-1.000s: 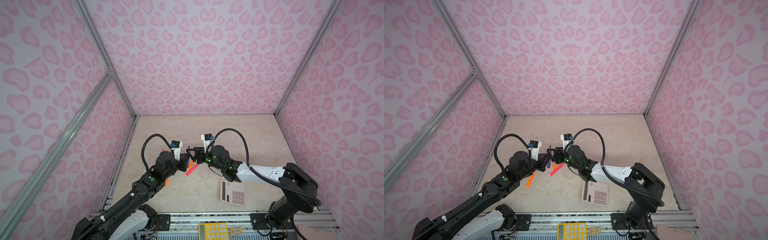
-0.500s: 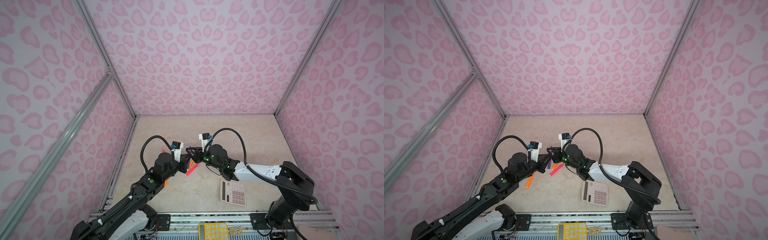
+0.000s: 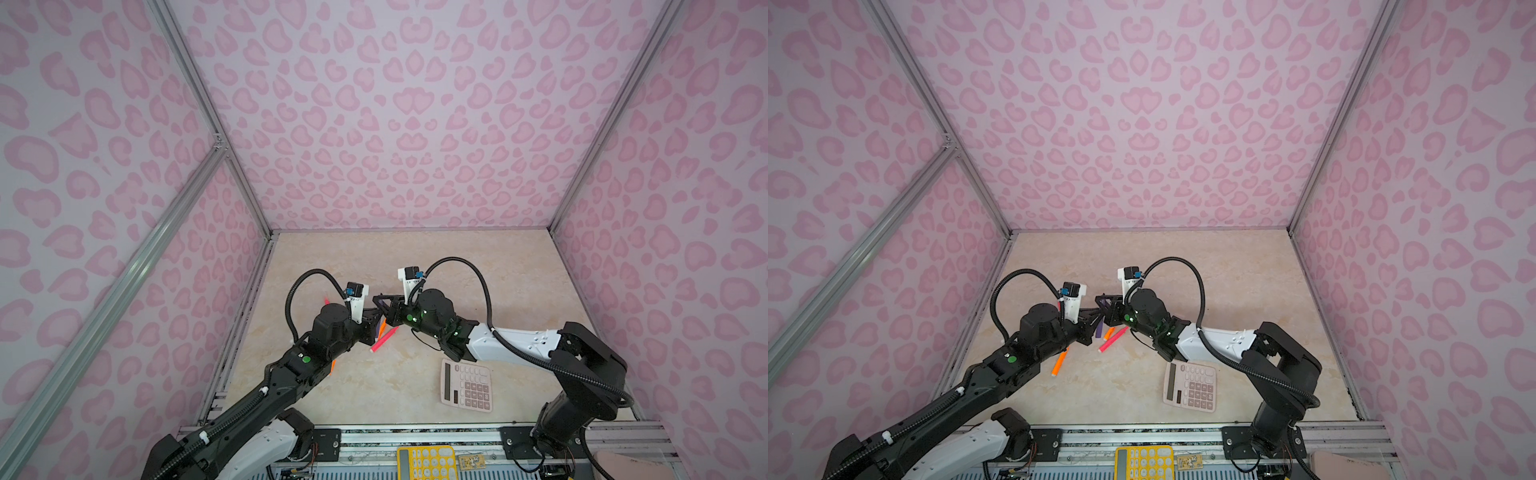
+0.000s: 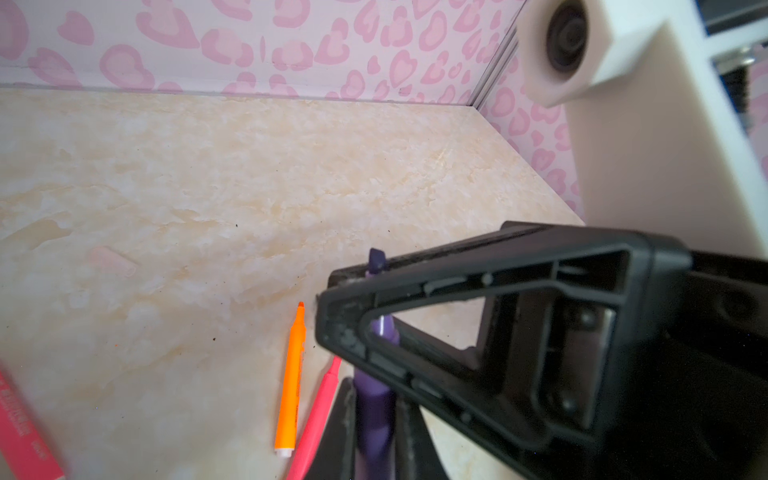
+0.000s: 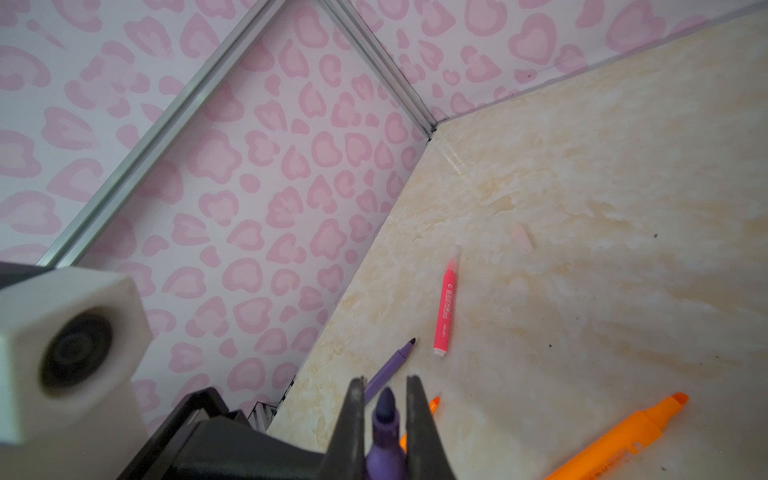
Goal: Insert the pens into the pen caps
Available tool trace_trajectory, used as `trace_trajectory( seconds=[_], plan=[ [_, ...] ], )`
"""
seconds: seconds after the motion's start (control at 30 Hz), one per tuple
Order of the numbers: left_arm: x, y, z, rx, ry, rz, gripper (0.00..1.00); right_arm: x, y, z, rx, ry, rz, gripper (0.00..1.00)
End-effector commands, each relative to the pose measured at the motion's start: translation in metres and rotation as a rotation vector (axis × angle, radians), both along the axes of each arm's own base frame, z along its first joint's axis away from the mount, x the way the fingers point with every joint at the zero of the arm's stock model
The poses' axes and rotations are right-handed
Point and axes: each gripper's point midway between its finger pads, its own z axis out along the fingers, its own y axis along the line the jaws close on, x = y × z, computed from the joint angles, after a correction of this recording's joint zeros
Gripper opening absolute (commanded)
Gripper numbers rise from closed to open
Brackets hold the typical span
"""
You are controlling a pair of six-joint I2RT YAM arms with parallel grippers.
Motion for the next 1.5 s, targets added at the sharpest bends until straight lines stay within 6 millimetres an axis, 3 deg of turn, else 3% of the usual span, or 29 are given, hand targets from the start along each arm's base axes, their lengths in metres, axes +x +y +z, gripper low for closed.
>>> trace_trajectory(
  seconds=[0.0, 0.2, 0.6, 0.8, 0.9, 1.0, 1.17, 1.37, 1.47],
  plan=[
    [0.005, -0.003, 0.009, -0.023, -0.025, 0.001, 0.22, -0.001, 0.000, -0.001, 0.002, 0.003, 0.004, 0.00],
    [0.005, -0.008, 0.006, -0.020, -0.004, -0.020, 0.35, -0.002, 0.001, 0.000, 0.012, -0.001, 0.008, 0.00],
    [0.007, -0.012, 0.001, -0.013, 0.014, -0.031, 0.35, -0.001, 0.002, 0.000, 0.005, 0.000, 0.012, 0.00],
    [0.008, -0.014, -0.002, -0.004, 0.027, -0.038, 0.27, -0.002, 0.002, 0.002, 0.010, -0.004, 0.016, 0.00],
    [0.009, -0.013, -0.001, -0.004, 0.022, -0.032, 0.07, -0.002, 0.003, 0.003, 0.009, -0.008, 0.018, 0.00],
    [0.010, -0.008, -0.001, -0.006, 0.017, -0.001, 0.03, -0.002, 0.001, 0.001, 0.008, -0.014, 0.012, 0.18],
    [0.020, 0.022, -0.005, 0.048, 0.028, 0.178, 0.03, -0.001, -0.009, 0.006, -0.018, -0.046, -0.022, 0.57],
    [0.037, 0.102, -0.038, 0.126, 0.178, 0.568, 0.03, 0.008, -0.037, 0.011, -0.085, -0.107, -0.138, 0.72],
    [0.035, 0.141, -0.055, 0.080, 0.269, 0.701, 0.03, 0.019, -0.045, 0.011, -0.134, -0.135, -0.181, 0.73]
  ],
)
